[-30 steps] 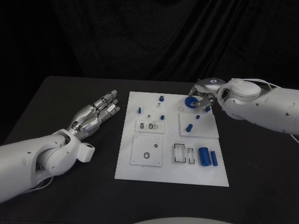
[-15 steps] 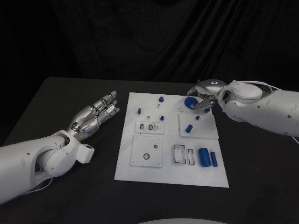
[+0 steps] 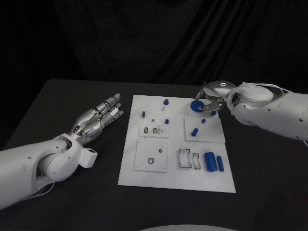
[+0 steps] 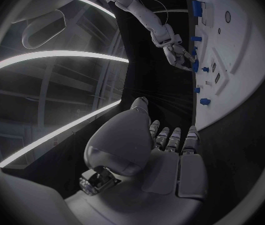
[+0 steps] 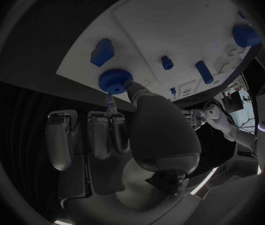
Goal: Assemble the parts on the task board
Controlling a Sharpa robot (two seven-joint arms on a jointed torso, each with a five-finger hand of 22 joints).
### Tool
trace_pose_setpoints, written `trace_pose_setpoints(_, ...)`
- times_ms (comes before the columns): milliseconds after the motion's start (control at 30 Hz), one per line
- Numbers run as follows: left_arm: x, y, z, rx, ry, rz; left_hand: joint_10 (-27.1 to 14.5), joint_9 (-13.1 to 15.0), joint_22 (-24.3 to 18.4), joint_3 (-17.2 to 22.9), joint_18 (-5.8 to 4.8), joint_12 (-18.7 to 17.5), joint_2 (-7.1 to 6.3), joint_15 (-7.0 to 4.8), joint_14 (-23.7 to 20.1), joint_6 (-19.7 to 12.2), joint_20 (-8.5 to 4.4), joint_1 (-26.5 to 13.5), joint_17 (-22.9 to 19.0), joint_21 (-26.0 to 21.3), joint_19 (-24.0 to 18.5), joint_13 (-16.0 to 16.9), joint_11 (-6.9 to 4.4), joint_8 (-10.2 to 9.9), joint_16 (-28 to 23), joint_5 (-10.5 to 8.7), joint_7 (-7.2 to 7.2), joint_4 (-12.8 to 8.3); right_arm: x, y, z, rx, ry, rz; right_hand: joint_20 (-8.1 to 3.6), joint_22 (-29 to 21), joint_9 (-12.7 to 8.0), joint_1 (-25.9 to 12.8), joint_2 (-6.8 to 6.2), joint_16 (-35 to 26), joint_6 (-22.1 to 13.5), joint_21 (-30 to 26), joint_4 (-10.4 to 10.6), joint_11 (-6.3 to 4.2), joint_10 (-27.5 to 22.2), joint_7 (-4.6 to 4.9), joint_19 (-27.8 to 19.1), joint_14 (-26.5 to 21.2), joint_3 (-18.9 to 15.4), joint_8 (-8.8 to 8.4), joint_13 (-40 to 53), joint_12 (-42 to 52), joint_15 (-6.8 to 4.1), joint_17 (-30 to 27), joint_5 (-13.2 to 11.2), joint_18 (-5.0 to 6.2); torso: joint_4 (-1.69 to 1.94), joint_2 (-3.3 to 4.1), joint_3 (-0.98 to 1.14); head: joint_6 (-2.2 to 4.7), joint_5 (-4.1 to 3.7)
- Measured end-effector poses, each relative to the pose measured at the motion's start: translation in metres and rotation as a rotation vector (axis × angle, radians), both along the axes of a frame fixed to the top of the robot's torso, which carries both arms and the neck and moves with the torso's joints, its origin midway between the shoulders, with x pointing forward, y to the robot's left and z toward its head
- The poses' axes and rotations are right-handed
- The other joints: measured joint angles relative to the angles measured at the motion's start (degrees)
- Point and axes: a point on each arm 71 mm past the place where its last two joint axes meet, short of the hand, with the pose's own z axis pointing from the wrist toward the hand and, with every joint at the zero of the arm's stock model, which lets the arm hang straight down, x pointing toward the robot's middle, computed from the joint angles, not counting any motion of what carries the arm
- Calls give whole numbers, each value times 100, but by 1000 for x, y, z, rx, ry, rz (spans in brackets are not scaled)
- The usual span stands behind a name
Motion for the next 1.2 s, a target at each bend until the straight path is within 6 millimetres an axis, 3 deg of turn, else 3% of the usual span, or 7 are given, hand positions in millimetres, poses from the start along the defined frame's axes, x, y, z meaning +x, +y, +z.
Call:
trace_pose_setpoints(467,0,0,0,-1,1,-3,0,-1,-1,16,0,0,0,0,0,0,0,0,2,0,0,2,0,0,0,60,0,-16,1,-3,0,-4,3,-8,0,0,30,22,21,0,8,0,-39,0,0,-10,0,0,39,0,-1,0,0,0,0,0,7,1,-3,-13,4)
trace_pose_setpoints(567,0,-1,0,-2,1,-4,0,-1,5,16,0,0,-1,0,0,1,1,1,3,0,1,2,0,0,0,60,1,-16,1,-3,-1,-9,11,-10,0,0,32,22,21,0,-136,0,-56,0,0,-13,0,0,22,-93,-1,0,0,0,0,0,11,1,-5,-16,0)
trace_pose_setpoints(700,0,-1,0,-3,1,-6,0,-1,5,40,-1,0,-30,25,-17,-1,42,30,3,0,0,3,0,0,0,88,42,-40,1,-3,-2,-14,21,-13,0,-1,31,22,21,0,-136,0,-56,0,0,-13,0,0,22,-97,-1,0,0,0,0,0,13,1,-7,-16,0)
trace_pose_setpoints(933,0,-1,0,-4,2,-8,0,-1,5,39,0,0,-30,42,-1,-1,62,30,3,0,21,2,0,0,0,88,42,-40,1,-3,-3,-21,34,-16,0,4,108,22,21,0,-70,0,-220,0,0,-10,0,0,92,-97,-2,0,0,0,0,0,7,1,-9,-29,4)
trace_pose_setpoints(1067,0,-2,0,-4,2,-10,0,-1,11,39,0,0,-30,42,-1,20,62,30,4,23,21,0,41,0,0,88,62,-40,2,-1,-2,-22,38,-15,0,4,244,136,13,0,196,0,-369,0,0,5,0,0,130,73,-2,0,0,0,0,0,7,1,-9,-38,4)
trace_pose_setpoints(1200,0,-2,0,-5,2,-11,0,-1,11,39,0,0,-29,42,-1,20,62,29,4,23,21,-1,41,0,0,88,62,-40,3,-1,0,-22,36,-19,-20,3,396,175,22,0,477,0,-527,0,0,14,-21,0,137,361,-2,0,0,0,-5,1,7,-2,-9,-48,1)
